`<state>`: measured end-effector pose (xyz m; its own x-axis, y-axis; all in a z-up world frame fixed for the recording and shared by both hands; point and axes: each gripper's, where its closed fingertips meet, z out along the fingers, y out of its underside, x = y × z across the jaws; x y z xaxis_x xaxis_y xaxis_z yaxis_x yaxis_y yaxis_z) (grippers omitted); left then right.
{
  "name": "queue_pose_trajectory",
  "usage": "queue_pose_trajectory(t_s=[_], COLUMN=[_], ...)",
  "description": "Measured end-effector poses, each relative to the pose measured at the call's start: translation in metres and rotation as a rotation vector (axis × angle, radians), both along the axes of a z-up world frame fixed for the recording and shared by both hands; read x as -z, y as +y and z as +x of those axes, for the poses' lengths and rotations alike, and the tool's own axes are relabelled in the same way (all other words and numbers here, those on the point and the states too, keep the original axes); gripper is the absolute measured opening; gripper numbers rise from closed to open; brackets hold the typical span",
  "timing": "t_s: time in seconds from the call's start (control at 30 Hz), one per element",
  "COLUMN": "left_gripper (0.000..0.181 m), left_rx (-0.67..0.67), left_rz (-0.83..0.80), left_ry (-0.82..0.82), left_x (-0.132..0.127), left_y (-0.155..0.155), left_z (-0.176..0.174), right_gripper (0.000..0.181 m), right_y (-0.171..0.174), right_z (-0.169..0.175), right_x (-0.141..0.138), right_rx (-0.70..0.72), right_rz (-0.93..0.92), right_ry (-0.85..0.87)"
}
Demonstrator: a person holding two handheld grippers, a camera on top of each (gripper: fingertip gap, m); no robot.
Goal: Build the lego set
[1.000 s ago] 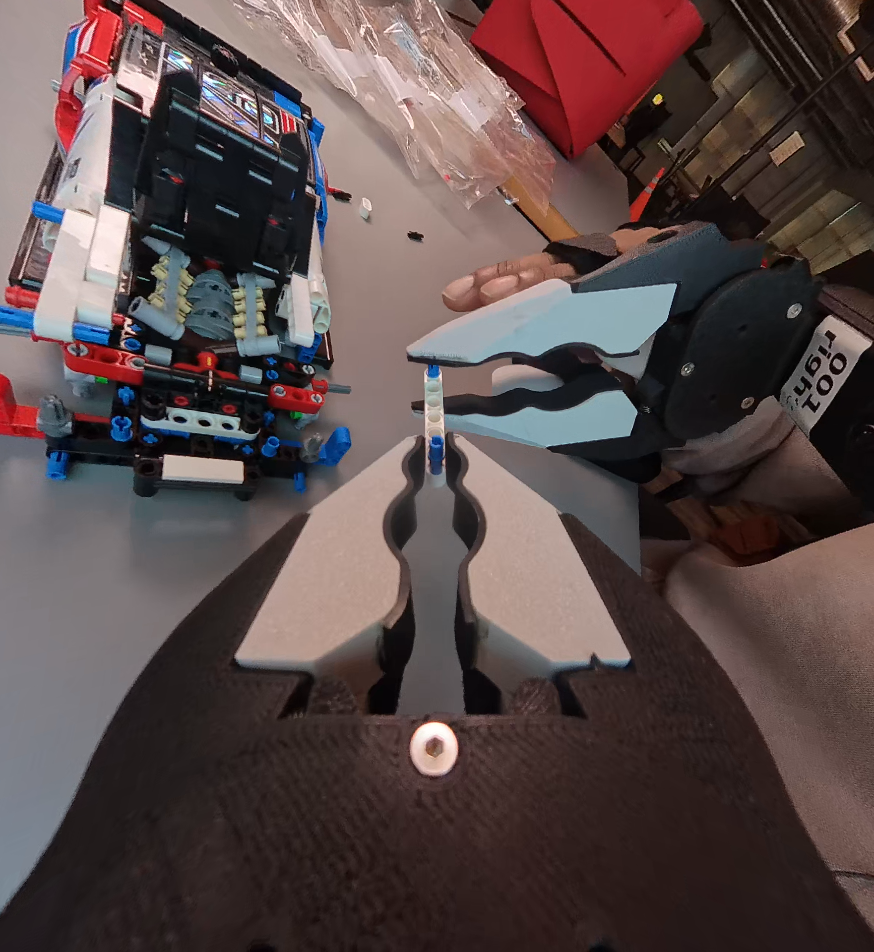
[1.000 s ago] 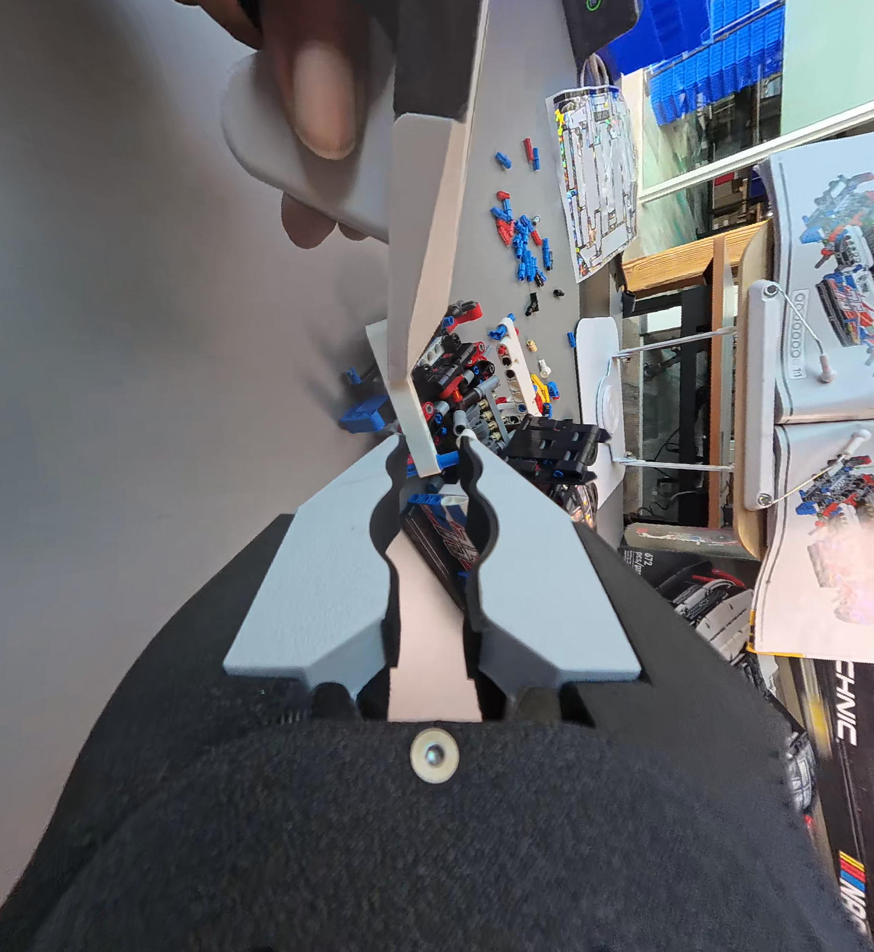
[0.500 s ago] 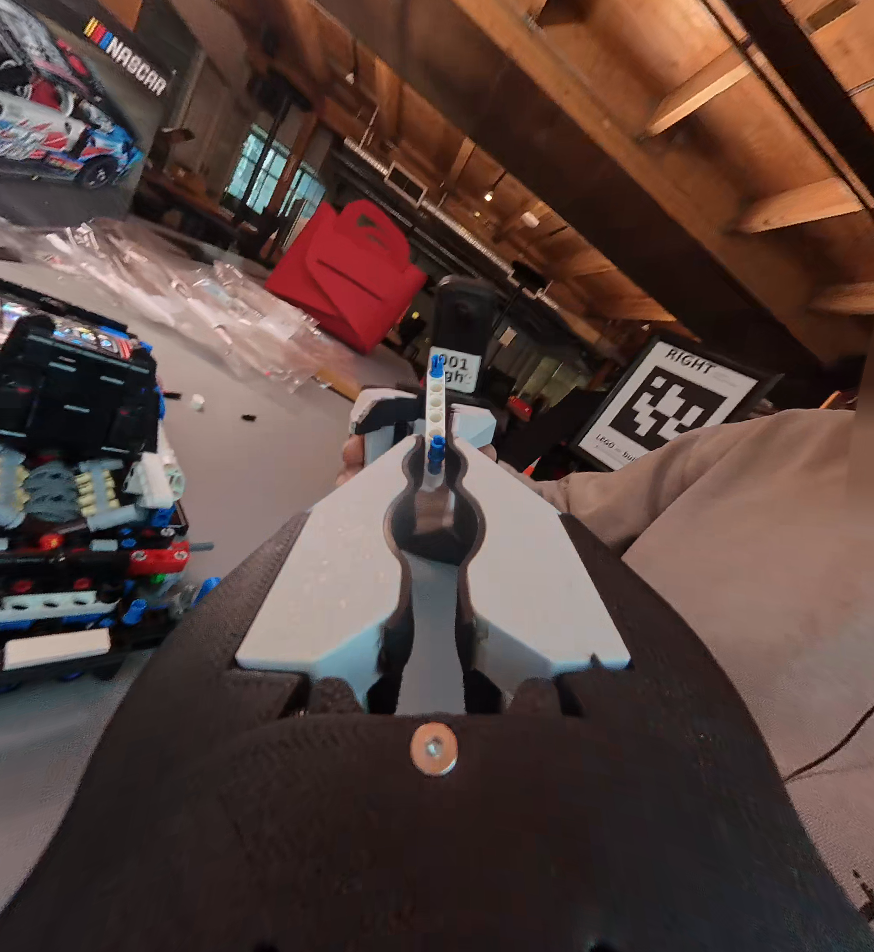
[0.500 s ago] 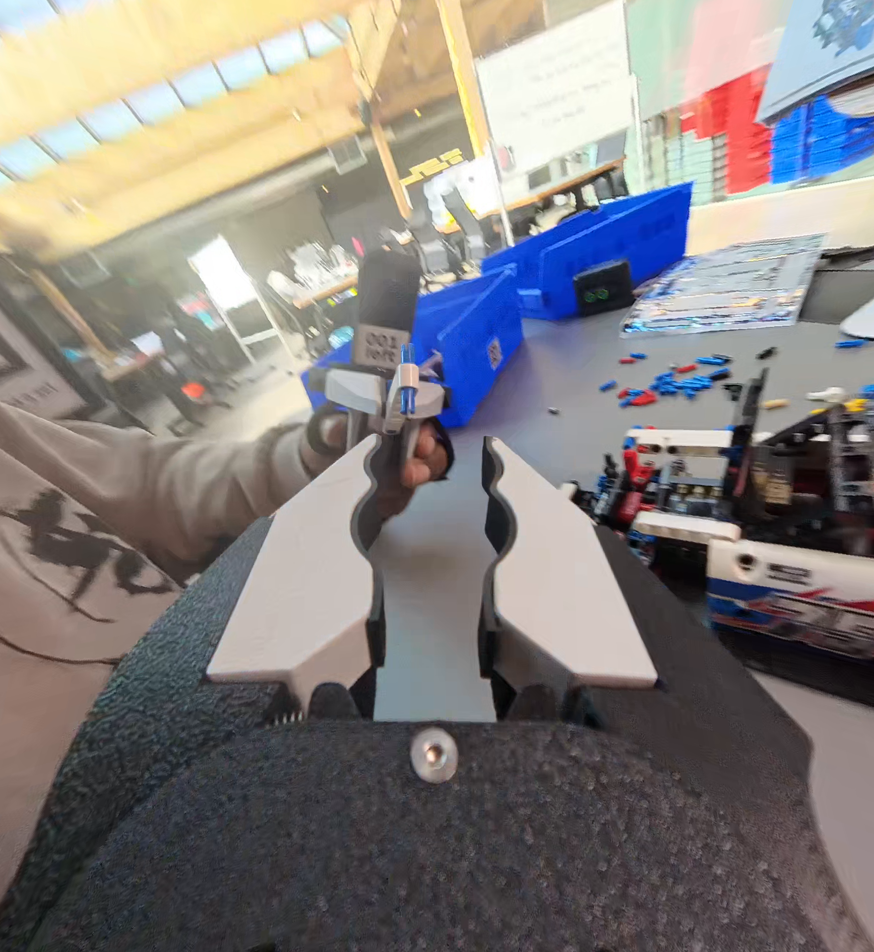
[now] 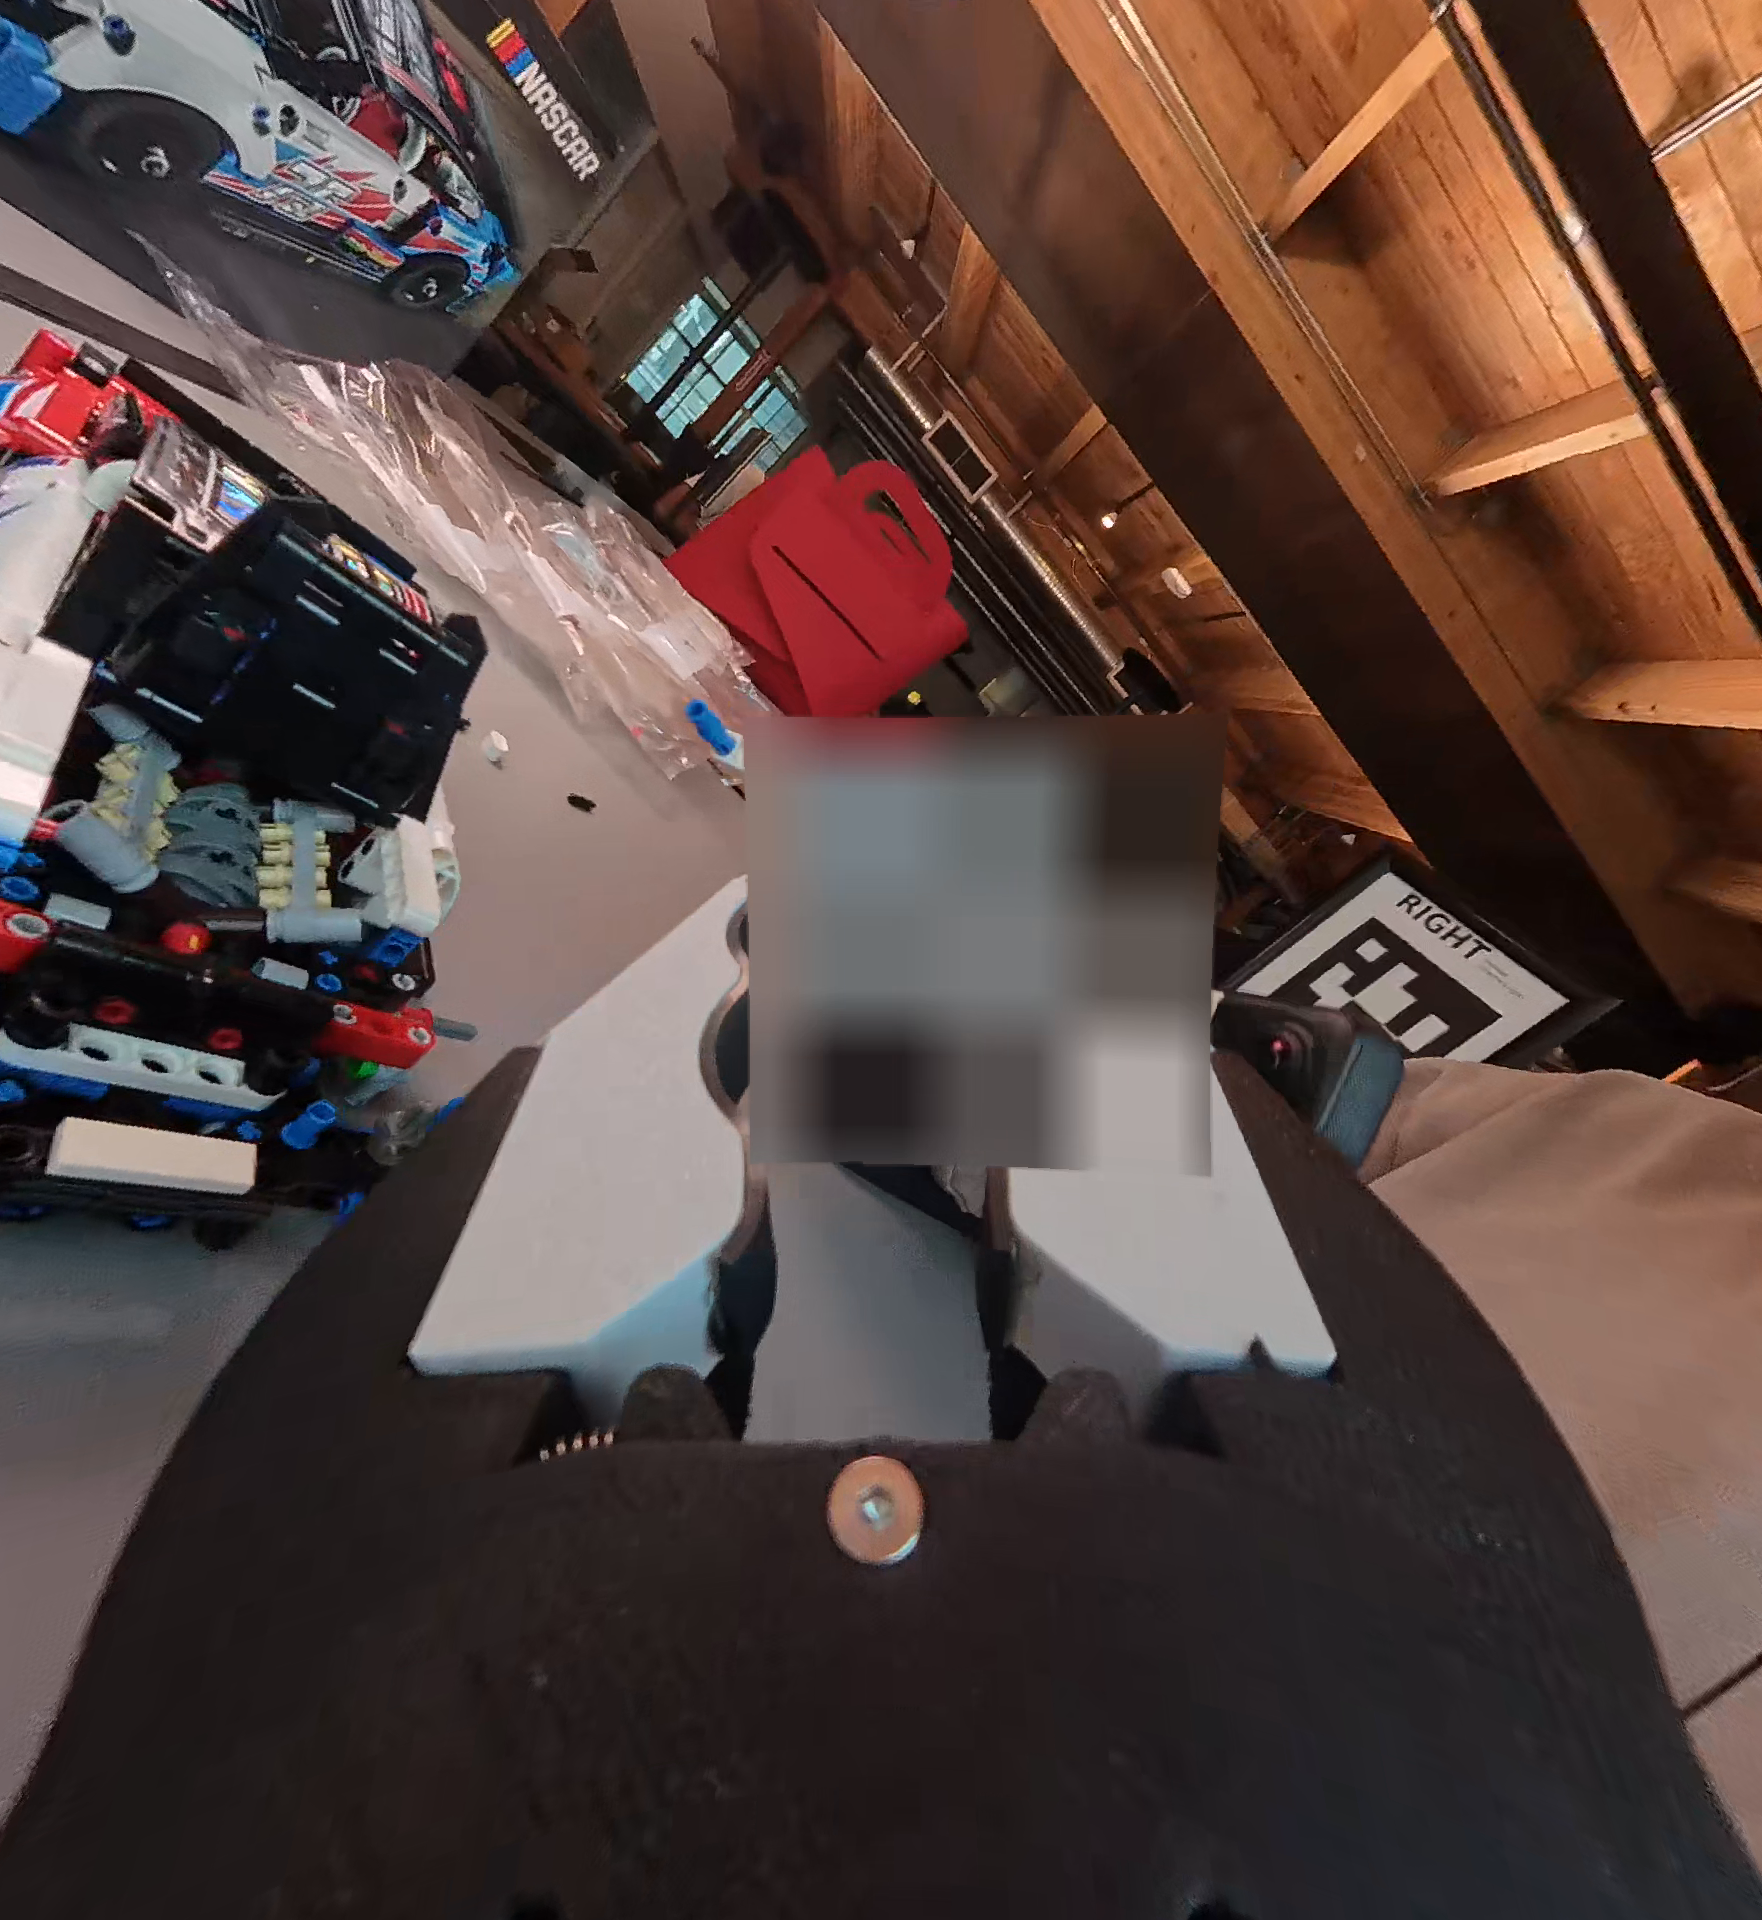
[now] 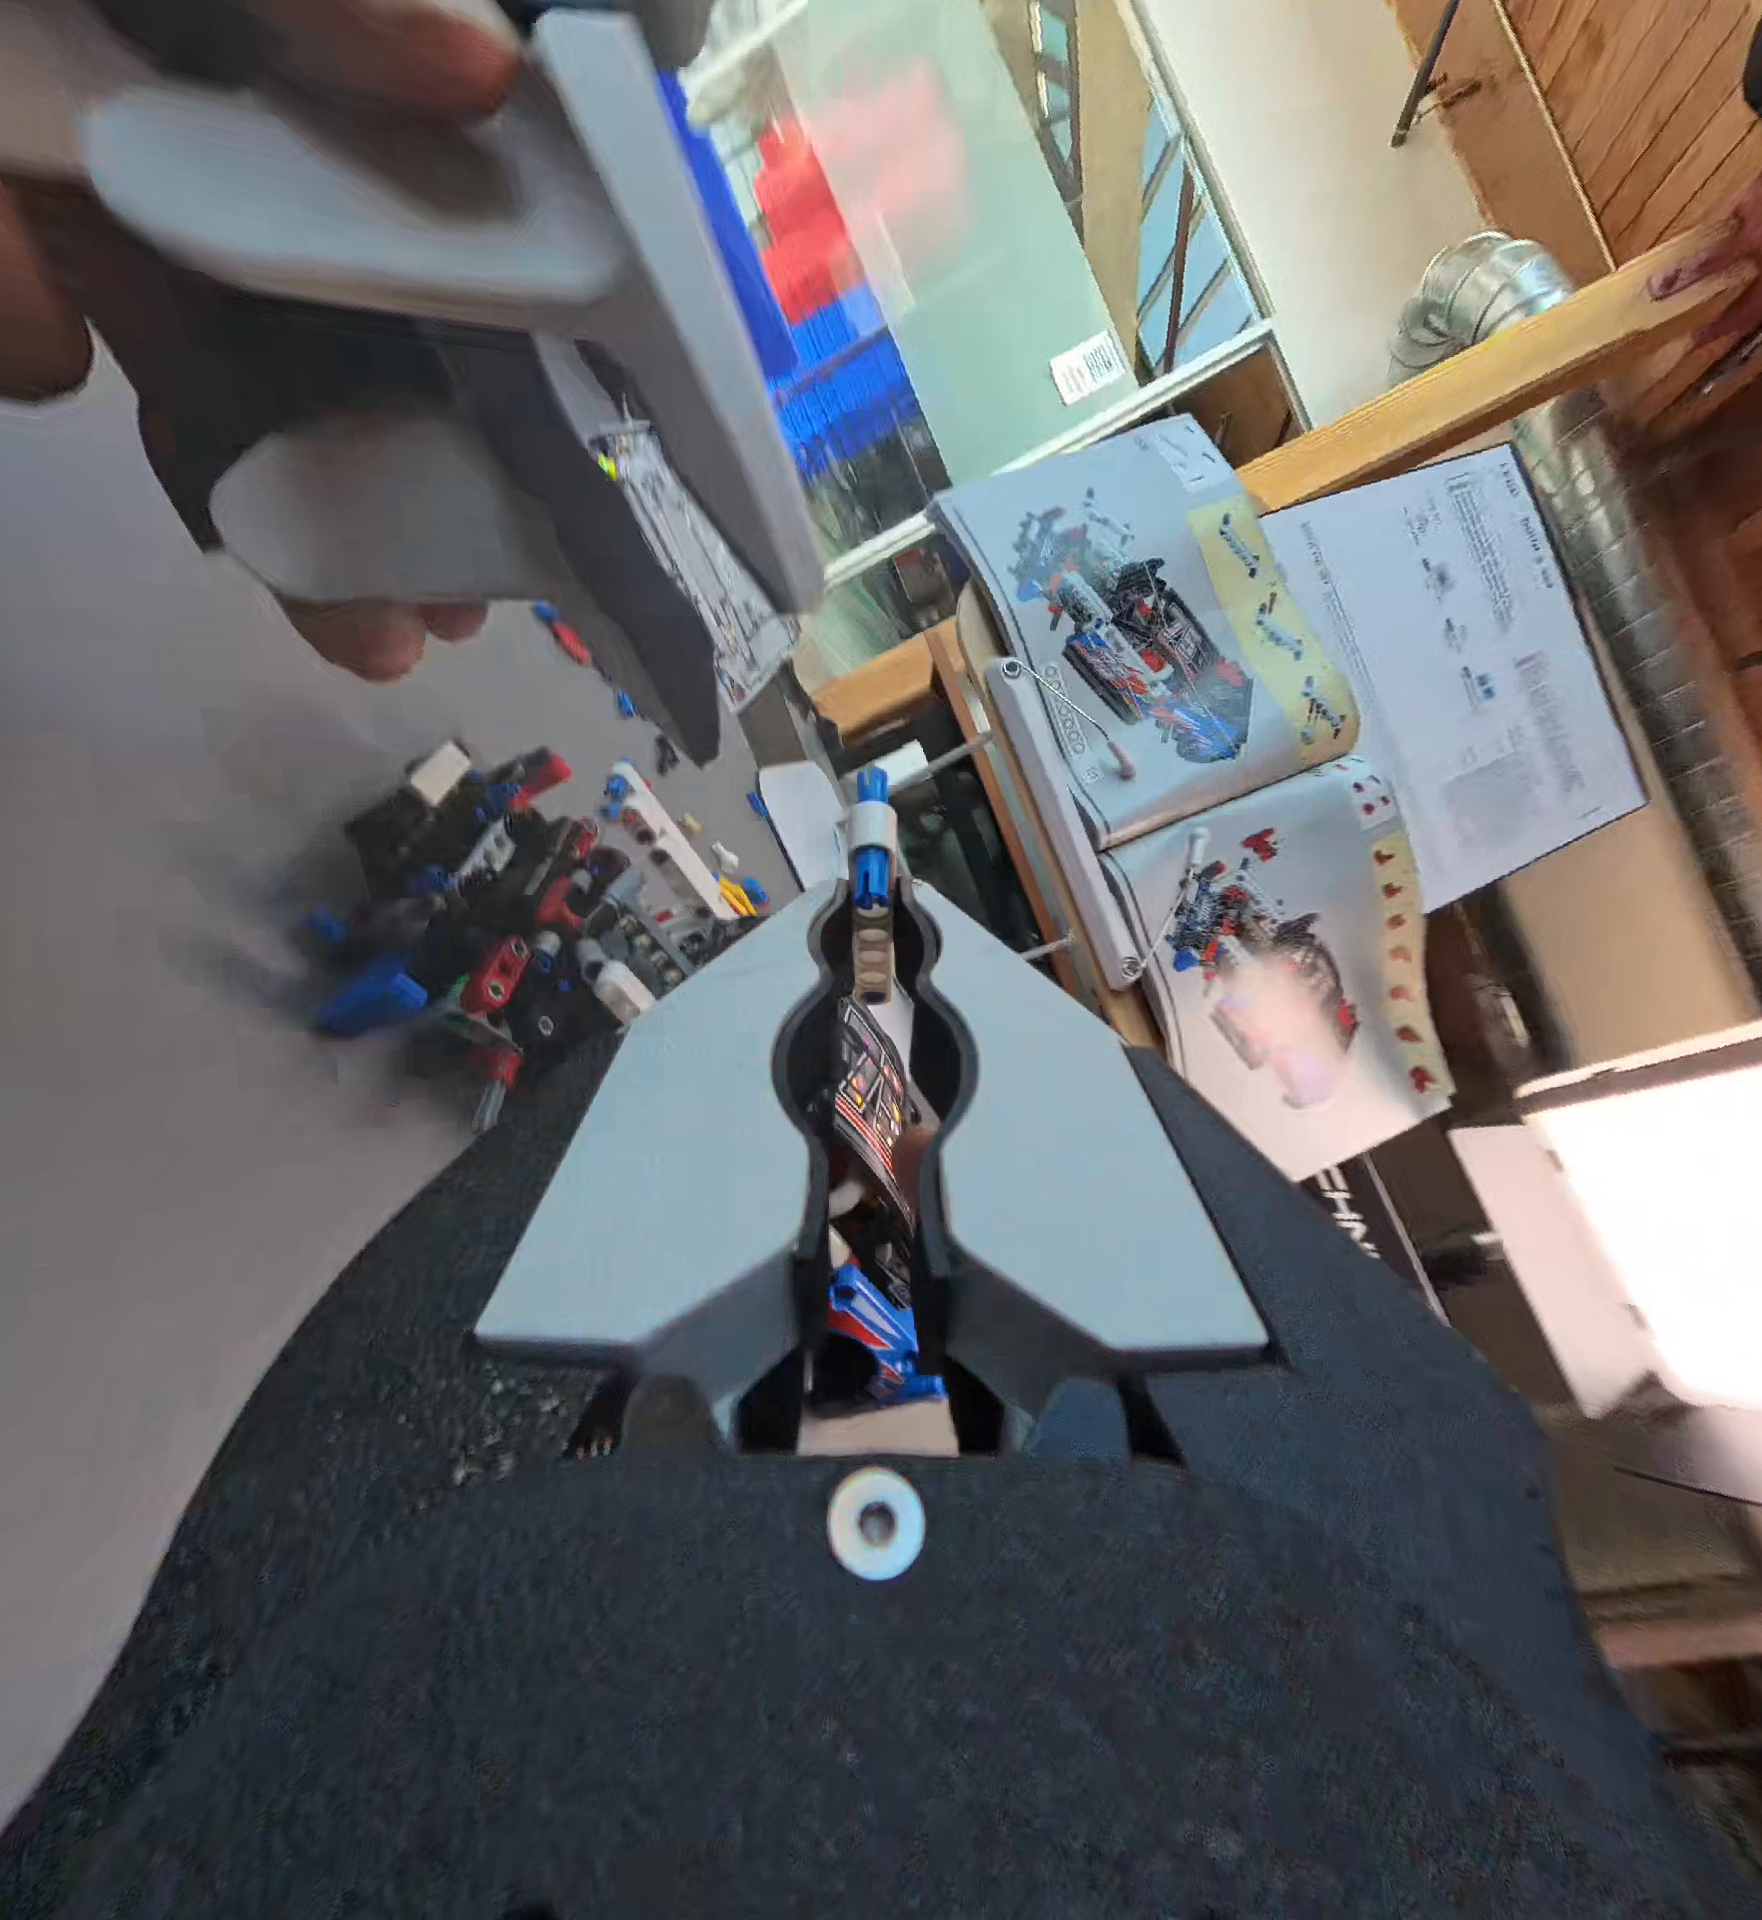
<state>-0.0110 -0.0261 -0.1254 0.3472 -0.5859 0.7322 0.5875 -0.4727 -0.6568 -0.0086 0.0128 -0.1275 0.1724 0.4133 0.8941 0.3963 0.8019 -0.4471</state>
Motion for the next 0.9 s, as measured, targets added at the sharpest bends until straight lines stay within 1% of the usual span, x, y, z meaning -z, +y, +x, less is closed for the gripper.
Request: queue_pose_trajectory(t_s=[0.03, 0.1, 0.2, 0.3, 0.37, 0.47, 0.5, 0.53, 0.57, 0.63, 0.67, 0.7, 0.73, 0.77, 0.8, 0.83, 0.87, 0.9], left_gripper=[0.038, 0.035, 0.024, 0.021, 0.019, 0.027, 0.024, 0.017, 0.017, 0.009, 0.008, 0.007, 0.006, 0.006, 0.006, 0.006, 0.006, 0.006], left_rx=[-0.021, -0.07, -0.095, -0.079, -0.07, -0.04, -0.05, -0.064, -0.059, -0.053, -0.047, -0.031, 0.003, 0.036, 0.034, 0.054, 0.051, 0.035], left_rz=[-0.019, -0.054, -0.098, -0.118, -0.132, -0.17, -0.182, -0.191, -0.195, -0.183, -0.173, -0.153, -0.134, -0.116, -0.093, -0.083, -0.081, -0.078], left_ry=[0.038, 0.085, 0.09, 0.067, 0.013, -0.045, -0.042, -0.032, -0.029, -0.017, 0.006, 0.031, 0.072, 0.133, 0.19, 0.242, 0.288, 0.324], left_x=[0.005, 0.013, 0.023, 0.027, 0.027, 0.03, 0.033, 0.036, 0.037, 0.035, 0.034, 0.031, 0.029, 0.028, 0.027, 0.027, 0.028, 0.029], left_y=[0.003, 0.009, 0.014, 0.015, 0.015, 0.016, 0.018, 0.019, 0.018, 0.017, 0.016, 0.014, 0.011, 0.006, 0.004, 0.0, -0.002, -0.002], left_z=[0.004, 0.004, 0.002, 0.001, -0.001, 0.001, 0.0, -0.002, -0.002, -0.003, -0.005, -0.006, -0.007, -0.008, -0.012, -0.013, -0.016, -0.02], right_gripper=[0.005, 0.005, 0.005, 0.005, 0.005, 0.006, 0.005, 0.005, 0.005, 0.009, 0.013, 0.021, 0.032, 0.036, 0.037, 0.04, 0.041, 0.042], right_y=[0.0, -0.002, -0.001, -0.001, 0.0, 0.001, -0.002, -0.003, -0.003, -0.003, -0.006, -0.014, -0.024, -0.035, -0.04, -0.039, -0.036, -0.029], right_z=[-0.003, -0.008, -0.014, -0.019, -0.02, -0.022, -0.024, -0.024, -0.024, -0.023, -0.023, -0.023, -0.02, -0.013, -0.004, 0.004, 0.011, 0.016], right_x=[0.008, 0.015, 0.018, 0.024, 0.028, 0.036, 0.038, 0.038, 0.039, 0.038, 0.036, 0.032, 0.025, 0.02, 0.012, 0.005, 0.002, 0.001], right_rx=[0.025, 0.043, 0.077, 0.09, 0.088, 0.105, 0.095, 0.101, 0.103, 0.09, 0.052, -0.026, -0.14, -0.266, -0.355, -0.401, -0.423, -0.417], right_rz=[0.053, 0.095, 0.126, 0.141, 0.154, 0.171, 0.184, 0.198, 0.192, 0.154, 0.119, 0.075, 0.005, -0.088, -0.2, -0.311, -0.385, -0.406], right_ry=[-0.03, -0.047, -0.058, -0.078, -0.088, -0.116, -0.121, -0.125, -0.129, -0.118, -0.11, -0.099, -0.078, -0.073, -0.055, -0.048, -0.067, -0.087])
